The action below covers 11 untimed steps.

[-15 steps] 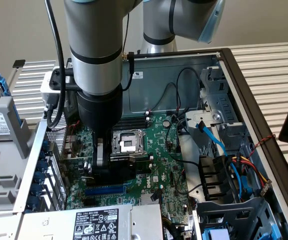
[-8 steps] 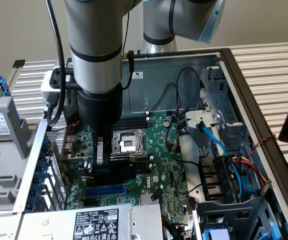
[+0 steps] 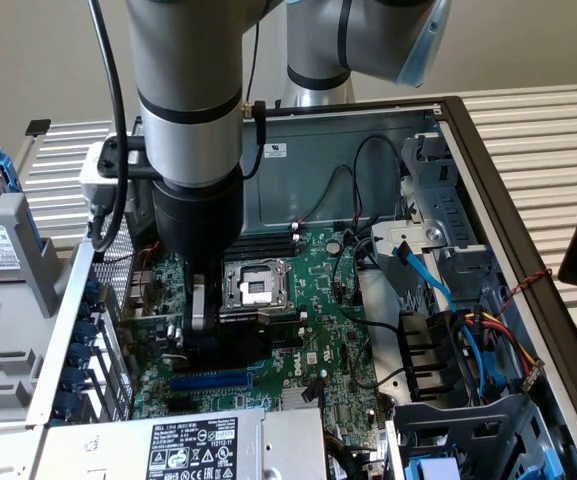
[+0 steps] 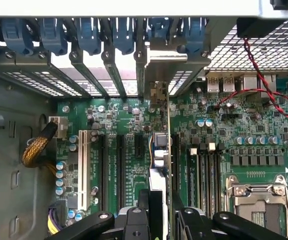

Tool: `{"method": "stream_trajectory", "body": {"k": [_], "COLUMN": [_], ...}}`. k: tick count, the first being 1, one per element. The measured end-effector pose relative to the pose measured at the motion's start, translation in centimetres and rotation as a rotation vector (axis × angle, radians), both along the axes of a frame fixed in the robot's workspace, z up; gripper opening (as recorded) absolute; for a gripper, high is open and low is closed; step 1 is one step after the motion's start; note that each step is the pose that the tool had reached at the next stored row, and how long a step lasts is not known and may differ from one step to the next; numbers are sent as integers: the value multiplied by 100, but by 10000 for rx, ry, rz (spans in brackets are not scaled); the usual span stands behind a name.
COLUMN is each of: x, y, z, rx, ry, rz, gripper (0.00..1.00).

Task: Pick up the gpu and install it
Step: 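Insert the gpu into the slot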

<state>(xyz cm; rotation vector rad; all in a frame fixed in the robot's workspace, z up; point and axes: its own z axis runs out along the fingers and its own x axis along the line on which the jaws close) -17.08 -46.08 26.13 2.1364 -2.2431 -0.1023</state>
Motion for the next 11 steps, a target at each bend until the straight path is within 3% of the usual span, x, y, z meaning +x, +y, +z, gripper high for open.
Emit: {"method": "stream_trajectory", "body": {"k": [11], "x": [-13], "y": [0], "z": [-32], "rx": [-26], "ry": [-3], "rz": [0], "gripper": [27]}}
